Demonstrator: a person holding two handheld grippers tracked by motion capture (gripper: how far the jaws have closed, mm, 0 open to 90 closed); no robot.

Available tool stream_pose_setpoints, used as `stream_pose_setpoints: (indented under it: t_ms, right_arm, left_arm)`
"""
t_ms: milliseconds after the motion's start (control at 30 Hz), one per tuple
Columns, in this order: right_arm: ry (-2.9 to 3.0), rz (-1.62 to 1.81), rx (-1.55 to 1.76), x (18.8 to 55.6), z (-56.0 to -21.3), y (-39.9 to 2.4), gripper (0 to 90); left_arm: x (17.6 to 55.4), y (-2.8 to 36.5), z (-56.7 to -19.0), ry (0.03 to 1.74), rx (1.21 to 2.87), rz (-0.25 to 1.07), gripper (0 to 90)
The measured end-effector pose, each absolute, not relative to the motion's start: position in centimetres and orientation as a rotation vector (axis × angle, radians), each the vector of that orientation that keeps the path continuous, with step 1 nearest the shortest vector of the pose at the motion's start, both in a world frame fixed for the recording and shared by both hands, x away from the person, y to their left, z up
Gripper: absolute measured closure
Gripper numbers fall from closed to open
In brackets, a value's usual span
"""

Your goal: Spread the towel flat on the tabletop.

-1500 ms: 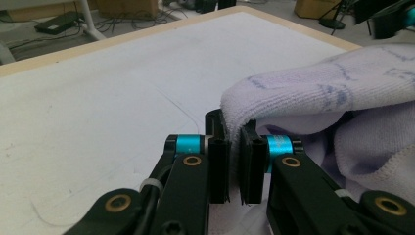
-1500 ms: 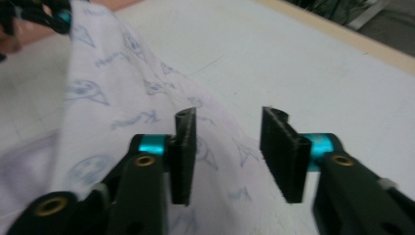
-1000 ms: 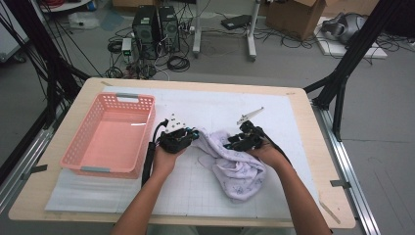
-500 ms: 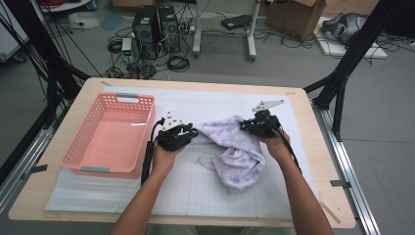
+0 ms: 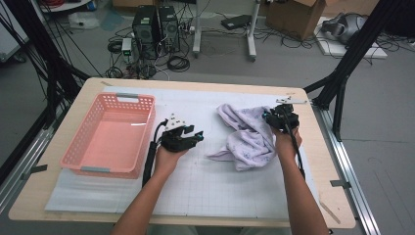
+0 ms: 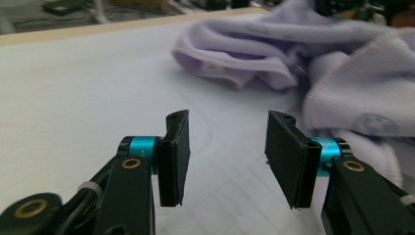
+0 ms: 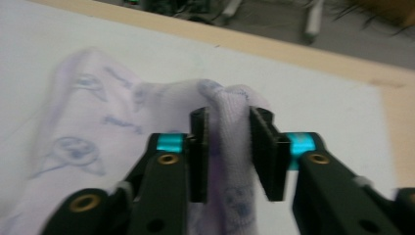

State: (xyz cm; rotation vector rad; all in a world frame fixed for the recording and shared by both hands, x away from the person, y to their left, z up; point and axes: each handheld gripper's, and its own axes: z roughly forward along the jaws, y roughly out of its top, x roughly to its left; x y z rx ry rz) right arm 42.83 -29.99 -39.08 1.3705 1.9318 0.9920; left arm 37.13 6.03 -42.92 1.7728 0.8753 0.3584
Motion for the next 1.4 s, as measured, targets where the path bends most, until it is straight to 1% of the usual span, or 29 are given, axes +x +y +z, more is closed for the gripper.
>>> stream_pose_setpoints:
  t_ms: [67,100,167,267,333,367,500,600,667,733,767,800,833,967,1033,1100,1200,1267,1400]
  right_arm:
    - [1.937,1.005,1.330,42.2,-38.8,-30.1,66.3]
    - [1.938,1.021,1.333,41.7,-38.6,-30.3,63.8]
    - [1.926,1.055,1.320,40.7,-38.2,-30.9,59.3]
    - [1.927,1.104,1.305,38.8,-37.8,-32.0,55.8]
    - [1.939,1.105,1.286,37.6,-37.9,-32.5,54.8]
    - [1.951,1.103,1.289,37.0,-37.9,-32.8,52.5]
    - [1.965,1.113,1.289,34.3,-38.9,-34.1,51.0]
    - [1.988,1.135,1.306,32.8,-39.8,-34.9,50.6]
    - [2.001,1.144,1.326,32.2,-40.5,-35.1,50.1]
    - [2.025,1.146,1.336,31.8,-41.4,-35.4,50.3]
    - [2.031,1.150,1.348,31.6,-41.9,-35.4,50.4]
    - [2.037,1.154,1.354,31.5,-42.3,-35.4,50.5]
    - [2.051,1.158,1.363,31.4,-42.8,-35.4,50.9]
    - [2.118,1.188,1.352,31.3,-43.9,-34.9,54.9]
    - [2.158,1.236,1.336,31.3,-43.8,-34.2,54.4]
    - [2.160,1.289,1.319,31.5,-43.5,-33.4,49.1]
    - [2.166,1.291,1.271,32.2,-42.5,-31.8,47.5]
    - [2.181,1.253,1.250,33.0,-42.0,-30.6,47.8]
    - [2.215,1.213,1.197,35.0,-41.2,-27.7,51.3]
  left_arm:
    - [36.9,5.1,-43.1,0.830,1.791,0.324,50.3]
    - [36.9,4.7,-43.2,0.810,1.796,0.298,47.7]
    - [36.7,3.8,-43.5,0.766,1.824,0.250,46.2]
    - [36.3,2.7,-44.0,0.715,1.874,0.157,42.0]
    - [36.0,2.1,-44.2,0.692,1.891,0.147,40.7]
    - [35.9,1.9,-44.2,0.679,1.899,0.137,38.9]
    - [35.3,0.7,-44.3,0.618,1.936,0.097,38.6]
    - [34.7,-0.8,-44.8,0.578,2.021,0.084,39.7]
    - [34.4,-1.6,-45.0,0.561,2.087,0.112,44.2]
    - [34.2,-2.2,-45.0,0.577,2.122,0.166,59.5]
    - [34.2,-2.2,-44.9,0.587,2.126,0.179,69.6]
    - [34.1,-2.0,-44.8,0.595,2.123,0.194,81.8]
    - [34.0,-1.9,-44.7,0.608,2.112,0.183,84.1]
    - [32.7,-1.1,-44.2,0.604,2.116,0.128,84.5]
    - [31.8,-0.7,-44.0,0.588,2.104,0.116,84.5]
    - [30.8,-0.4,-44.1,0.565,2.120,0.097,84.5]
    - [29.3,0.2,-44.5,0.550,2.118,0.068,84.4]
    - [28.5,0.5,-44.6,0.539,2.117,0.053,84.4]
    - [27.3,1.2,-44.9,0.518,2.120,0.039,84.3]
